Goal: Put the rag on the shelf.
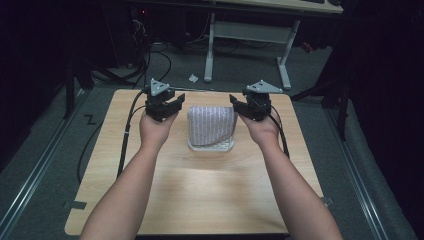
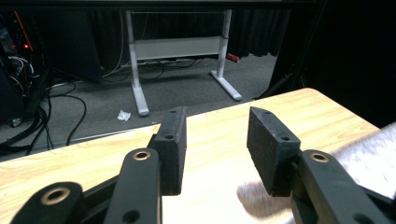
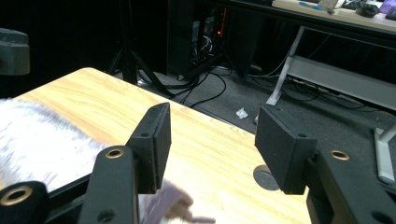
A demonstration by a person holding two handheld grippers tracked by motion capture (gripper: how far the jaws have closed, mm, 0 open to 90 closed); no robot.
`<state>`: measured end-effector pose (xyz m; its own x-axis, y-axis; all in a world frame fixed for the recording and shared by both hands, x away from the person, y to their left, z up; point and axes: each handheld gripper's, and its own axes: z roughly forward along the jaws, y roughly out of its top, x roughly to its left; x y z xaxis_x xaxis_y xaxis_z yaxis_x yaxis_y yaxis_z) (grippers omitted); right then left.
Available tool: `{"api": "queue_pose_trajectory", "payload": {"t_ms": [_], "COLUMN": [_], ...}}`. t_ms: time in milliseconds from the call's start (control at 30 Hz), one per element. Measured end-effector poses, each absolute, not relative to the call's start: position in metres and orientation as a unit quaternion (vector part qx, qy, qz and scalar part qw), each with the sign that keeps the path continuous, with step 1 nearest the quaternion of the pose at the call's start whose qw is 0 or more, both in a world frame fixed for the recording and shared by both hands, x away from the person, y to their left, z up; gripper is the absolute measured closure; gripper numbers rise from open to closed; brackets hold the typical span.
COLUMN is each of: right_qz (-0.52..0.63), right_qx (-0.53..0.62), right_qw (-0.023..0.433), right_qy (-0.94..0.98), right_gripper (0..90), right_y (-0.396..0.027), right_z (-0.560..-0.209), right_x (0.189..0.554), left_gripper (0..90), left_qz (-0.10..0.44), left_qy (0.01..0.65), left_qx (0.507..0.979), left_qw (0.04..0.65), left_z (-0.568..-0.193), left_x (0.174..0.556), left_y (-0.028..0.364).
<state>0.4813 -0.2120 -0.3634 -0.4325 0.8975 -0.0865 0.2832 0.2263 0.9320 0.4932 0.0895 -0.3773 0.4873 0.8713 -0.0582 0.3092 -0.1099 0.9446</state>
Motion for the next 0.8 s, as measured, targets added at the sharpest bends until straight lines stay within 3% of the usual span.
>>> {"api": "queue_pose_trajectory", "payload": {"t_ms": [367,800], "right_qz": [0.467,0.445], "right_qx": [0.414,0.401], "right_qw": [0.334,0.330], "right_qy": [0.706,0.730], "right_gripper": [50.4,49.2], "right_y": [-0.232,-0.248], "right_z": [-0.371,-0.404], "right_x": [0.446,0.412], "left_gripper": [56.3,54.7], "left_qz": [0.261,0.234], "left_qy": [0.420,0.418], "left_qx": [0.708,0.739], "left_qw": [0.504,0.475], "left_z": [-0.392,-0.451], "left_x": [0.452,0.411], "left_y": [0.117,0.144]}}
